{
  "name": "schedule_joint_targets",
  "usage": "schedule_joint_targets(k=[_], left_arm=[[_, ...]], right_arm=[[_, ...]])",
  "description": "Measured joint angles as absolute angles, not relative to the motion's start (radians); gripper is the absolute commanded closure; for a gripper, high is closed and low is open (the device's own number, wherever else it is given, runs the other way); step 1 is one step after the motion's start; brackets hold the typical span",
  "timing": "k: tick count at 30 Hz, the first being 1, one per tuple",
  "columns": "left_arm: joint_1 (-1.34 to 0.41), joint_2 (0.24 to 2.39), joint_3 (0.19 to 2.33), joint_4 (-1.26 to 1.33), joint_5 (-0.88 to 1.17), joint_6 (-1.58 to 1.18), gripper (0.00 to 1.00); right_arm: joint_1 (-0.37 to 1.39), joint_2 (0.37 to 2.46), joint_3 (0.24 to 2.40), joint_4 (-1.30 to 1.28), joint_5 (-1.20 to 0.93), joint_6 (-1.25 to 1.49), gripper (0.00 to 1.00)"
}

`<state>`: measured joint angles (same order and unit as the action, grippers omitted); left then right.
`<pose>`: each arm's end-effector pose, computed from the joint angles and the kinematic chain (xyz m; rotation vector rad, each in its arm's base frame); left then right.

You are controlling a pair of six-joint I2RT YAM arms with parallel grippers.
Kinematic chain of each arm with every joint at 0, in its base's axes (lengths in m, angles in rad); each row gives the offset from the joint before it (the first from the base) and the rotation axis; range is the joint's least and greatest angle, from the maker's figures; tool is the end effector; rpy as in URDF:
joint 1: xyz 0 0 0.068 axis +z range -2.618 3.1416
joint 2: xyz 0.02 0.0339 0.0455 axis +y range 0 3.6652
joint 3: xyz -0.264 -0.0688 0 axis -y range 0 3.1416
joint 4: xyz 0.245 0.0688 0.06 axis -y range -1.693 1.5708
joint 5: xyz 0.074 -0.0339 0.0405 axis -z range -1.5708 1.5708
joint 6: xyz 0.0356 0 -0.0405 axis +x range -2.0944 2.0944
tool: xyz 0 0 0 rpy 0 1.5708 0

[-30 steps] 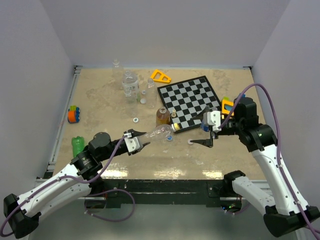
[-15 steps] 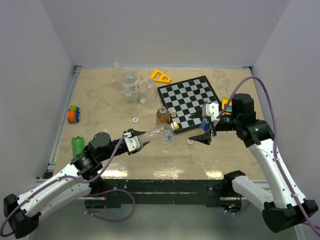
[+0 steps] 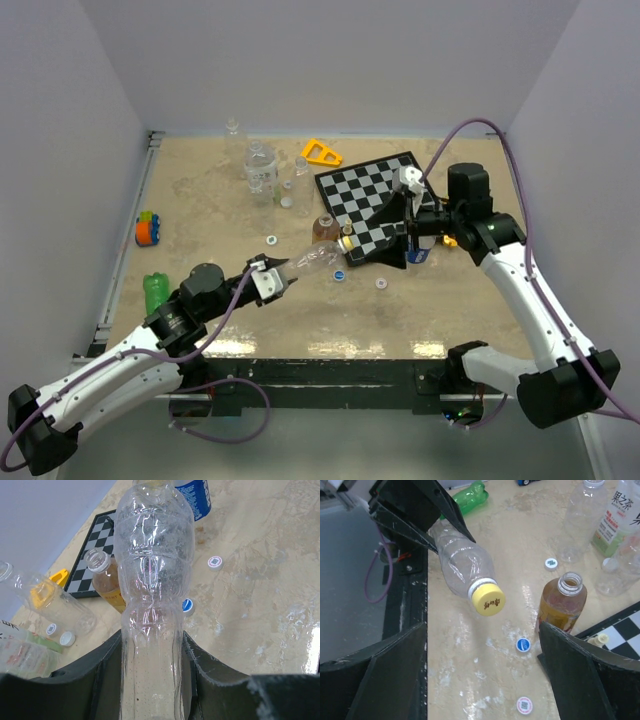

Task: Unscrew the bottle caps
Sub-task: Unscrew the bottle cap from the plastic bottle.

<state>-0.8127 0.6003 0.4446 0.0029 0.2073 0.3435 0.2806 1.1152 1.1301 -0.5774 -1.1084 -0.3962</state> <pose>0.1054 -0.1220 0.2673 1.0820 1.3739 -0.5235 0.2064 0.0926 0.3663 -1.2113 1.5370 1.0853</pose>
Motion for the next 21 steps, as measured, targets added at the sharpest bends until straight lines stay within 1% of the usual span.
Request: schedule_joint_targets(k=[4,8,9,15,17,19,21], left_arm=[[-0.813,0.603,0.443,0.006,0.200,0.344,1.00],[-0.813,0.606,0.443,0.007,0.200,0.344,1.00],[-0.813,0.606,0.443,0.007,0.201,0.344,1.00],[-0.813,0.606,0.443,0.007,0.200,0.344,1.00],[-0.813,0.604,0.443,0.007,0.200,0.344,1.00],[-0.813,0.603,0.443,0.007,0.199,0.345,1.00],[-0.813,0.604,0.443,0.007,0.197,0.351,1.00]], right_arm=[[0.288,1.150,1.130,-0.514,-1.135,-0.287,0.02],[0.333,1.201,1.135,-0.465,-1.155,-0.215,0.02],[0.347,1.222,1.141,-0.461,-1.159,-0.199,0.03],[0.374,1.323,1.178,-0.459,-1.172,-0.159,0.35],[0.376,1.341,1.190,-0.461,-1.175,-0.152,0.43],[0.378,1.348,1.198,-0.463,-1.179,-0.146,0.48],[0.381,1.349,1.202,-0.463,-1.182,-0.139,0.50]])
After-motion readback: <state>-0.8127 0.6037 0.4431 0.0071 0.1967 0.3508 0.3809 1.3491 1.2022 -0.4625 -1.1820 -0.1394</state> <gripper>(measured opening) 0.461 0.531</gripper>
